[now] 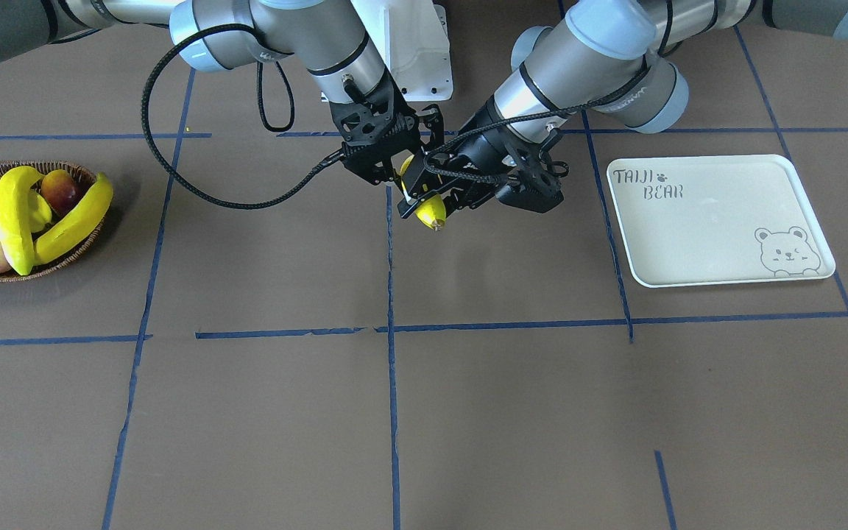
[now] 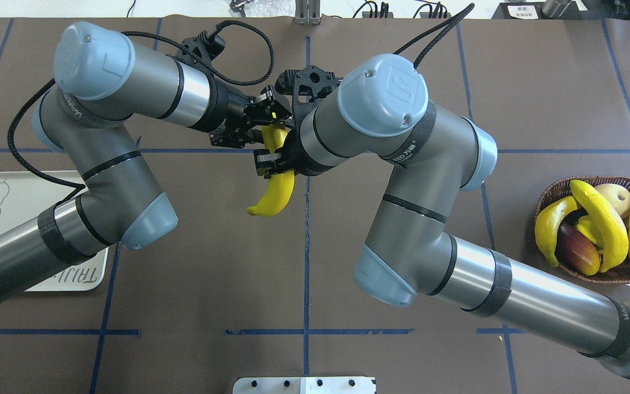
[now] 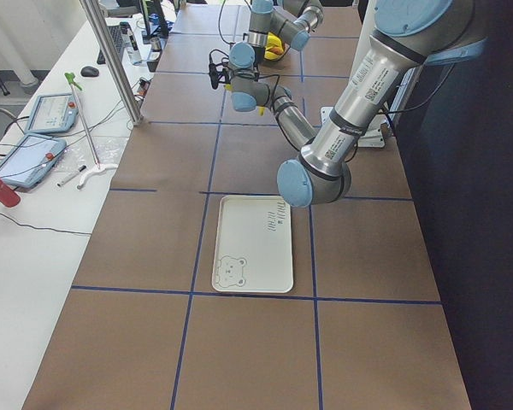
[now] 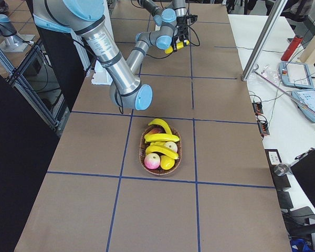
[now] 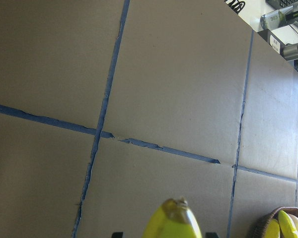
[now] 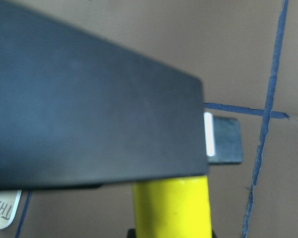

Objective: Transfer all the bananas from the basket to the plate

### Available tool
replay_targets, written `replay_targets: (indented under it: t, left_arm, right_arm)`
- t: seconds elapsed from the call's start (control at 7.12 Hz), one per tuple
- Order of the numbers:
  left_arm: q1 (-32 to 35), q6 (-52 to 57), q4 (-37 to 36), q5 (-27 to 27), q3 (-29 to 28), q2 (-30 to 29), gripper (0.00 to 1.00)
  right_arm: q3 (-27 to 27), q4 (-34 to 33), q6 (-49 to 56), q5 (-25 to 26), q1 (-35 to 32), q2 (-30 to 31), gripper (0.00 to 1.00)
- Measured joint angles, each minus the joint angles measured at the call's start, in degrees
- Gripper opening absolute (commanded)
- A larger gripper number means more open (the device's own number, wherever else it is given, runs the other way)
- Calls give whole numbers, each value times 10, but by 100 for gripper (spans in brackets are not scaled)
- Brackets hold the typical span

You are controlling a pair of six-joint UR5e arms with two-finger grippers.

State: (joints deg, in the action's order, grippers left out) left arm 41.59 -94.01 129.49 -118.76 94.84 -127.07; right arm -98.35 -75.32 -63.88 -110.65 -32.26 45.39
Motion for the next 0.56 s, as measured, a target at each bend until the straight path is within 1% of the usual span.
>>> replay_targets:
  t: [0.14,0.56]
  left_arm:
    - [0,1,0,0,1,1,0]
    - [0,1,1,0,5,4,0]
  right_arm:
    - [0,0,1,0,0,0,99]
    - [-2,-1,1,6,-1,-1,100]
